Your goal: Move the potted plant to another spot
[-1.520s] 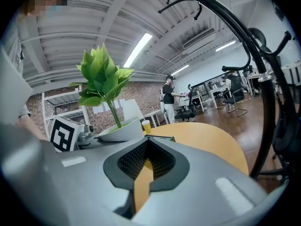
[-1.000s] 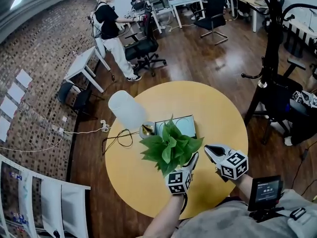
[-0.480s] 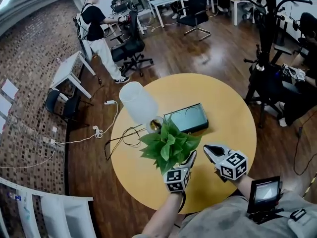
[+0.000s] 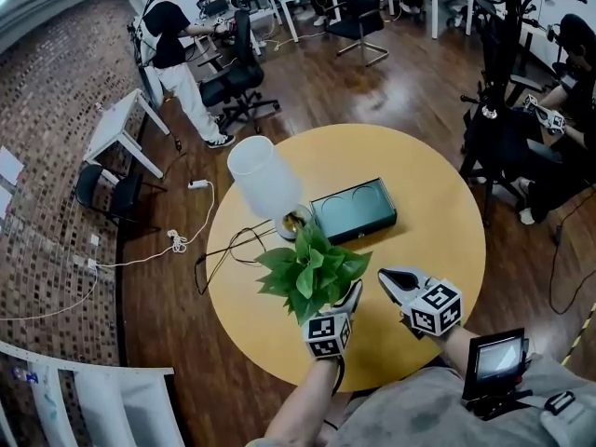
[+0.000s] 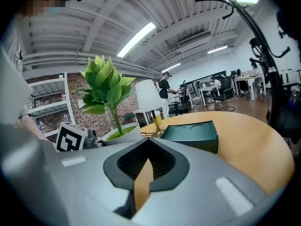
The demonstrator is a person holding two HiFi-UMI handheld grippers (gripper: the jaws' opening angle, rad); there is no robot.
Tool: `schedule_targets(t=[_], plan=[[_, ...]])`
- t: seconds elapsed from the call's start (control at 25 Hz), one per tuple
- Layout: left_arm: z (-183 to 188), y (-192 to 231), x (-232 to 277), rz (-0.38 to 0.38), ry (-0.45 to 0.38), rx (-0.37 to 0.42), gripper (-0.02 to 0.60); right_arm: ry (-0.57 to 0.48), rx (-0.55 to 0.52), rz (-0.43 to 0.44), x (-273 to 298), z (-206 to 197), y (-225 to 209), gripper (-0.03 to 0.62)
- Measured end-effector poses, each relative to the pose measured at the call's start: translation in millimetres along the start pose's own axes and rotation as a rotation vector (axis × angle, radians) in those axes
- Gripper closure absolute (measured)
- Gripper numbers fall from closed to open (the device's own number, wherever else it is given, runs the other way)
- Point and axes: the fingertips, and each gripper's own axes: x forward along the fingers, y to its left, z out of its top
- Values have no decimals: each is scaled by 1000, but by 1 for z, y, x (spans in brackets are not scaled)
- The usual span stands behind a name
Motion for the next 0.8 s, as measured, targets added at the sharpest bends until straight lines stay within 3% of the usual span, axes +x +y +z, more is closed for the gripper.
schedule_targets(t=[0.56, 0.8], plan=[[-80, -28, 3, -36, 104, -22, 57, 80, 45, -20, -8, -46, -10, 594], [-95, -36, -1, -41, 128, -28, 57, 118, 69, -21, -11, -64, -9, 594]])
